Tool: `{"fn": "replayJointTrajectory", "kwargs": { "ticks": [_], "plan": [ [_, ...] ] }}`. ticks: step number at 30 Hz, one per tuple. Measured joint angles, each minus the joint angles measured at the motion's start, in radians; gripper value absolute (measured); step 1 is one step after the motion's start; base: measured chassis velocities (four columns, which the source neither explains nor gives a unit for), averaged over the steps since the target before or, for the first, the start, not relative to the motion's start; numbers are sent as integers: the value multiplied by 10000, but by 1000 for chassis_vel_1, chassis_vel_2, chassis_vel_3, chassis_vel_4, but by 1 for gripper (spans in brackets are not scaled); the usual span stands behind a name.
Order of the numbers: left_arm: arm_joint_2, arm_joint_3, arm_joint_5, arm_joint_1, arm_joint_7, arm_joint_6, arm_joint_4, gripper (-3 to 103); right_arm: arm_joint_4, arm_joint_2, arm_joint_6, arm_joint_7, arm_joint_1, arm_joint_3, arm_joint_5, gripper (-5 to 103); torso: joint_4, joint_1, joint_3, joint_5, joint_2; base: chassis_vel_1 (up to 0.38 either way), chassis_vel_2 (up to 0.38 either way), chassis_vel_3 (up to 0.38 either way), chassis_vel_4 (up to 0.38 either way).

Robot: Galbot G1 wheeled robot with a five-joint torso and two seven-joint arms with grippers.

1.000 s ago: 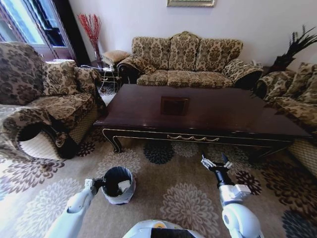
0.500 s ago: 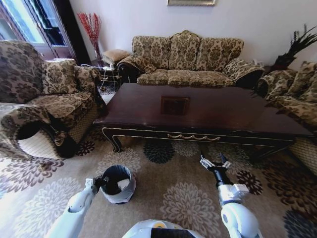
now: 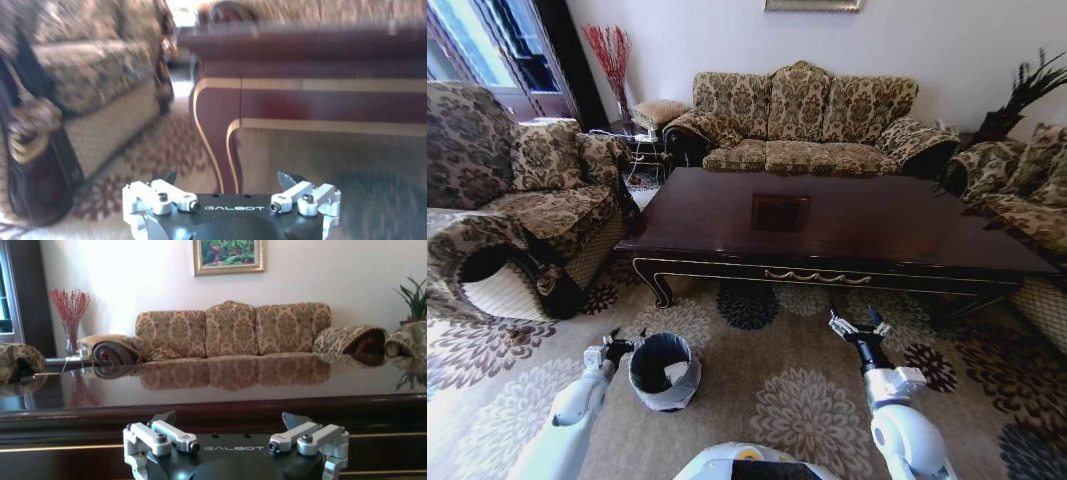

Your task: Move to the front of the table and place the trash on the table into the trash bin.

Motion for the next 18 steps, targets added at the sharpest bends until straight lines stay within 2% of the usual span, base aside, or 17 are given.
{"fn": "replayJointTrajectory", "kwargs": {
  "ticks": [1,4,5,8,12,18],
  "plan": [
    [0,0,0,0,0,0,0,100,0,0,0,0,0,0,0,100,0,0,0,0,0,0,0,0,0],
    [-574,16,47,407,-542,-580,-922,100,218,-4,-478,8,-50,17,-6,100,1,3,6,1,8,0,0,0,0],
    [-574,16,47,407,-542,-580,-922,100,218,-4,-478,8,-50,17,-6,100,1,3,6,1,8,0,0,0,0],
    [-1076,144,588,687,-912,-1083,-1676,100,458,-66,-939,20,-95,3,-19,100,-1,8,11,0,15,0,0,0,0],
    [-1426,316,1147,975,-1086,-1228,-2236,100,492,-111,-1009,27,-87,-67,-54,100,0,9,14,1,21,0,0,0,0],
    [-1682,490,1421,1201,-1266,-1226,-2484,100,532,-38,-1006,21,-80,-212,-130,100,0,11,18,-1,27,-40,-30,48,41]
  ]
}}
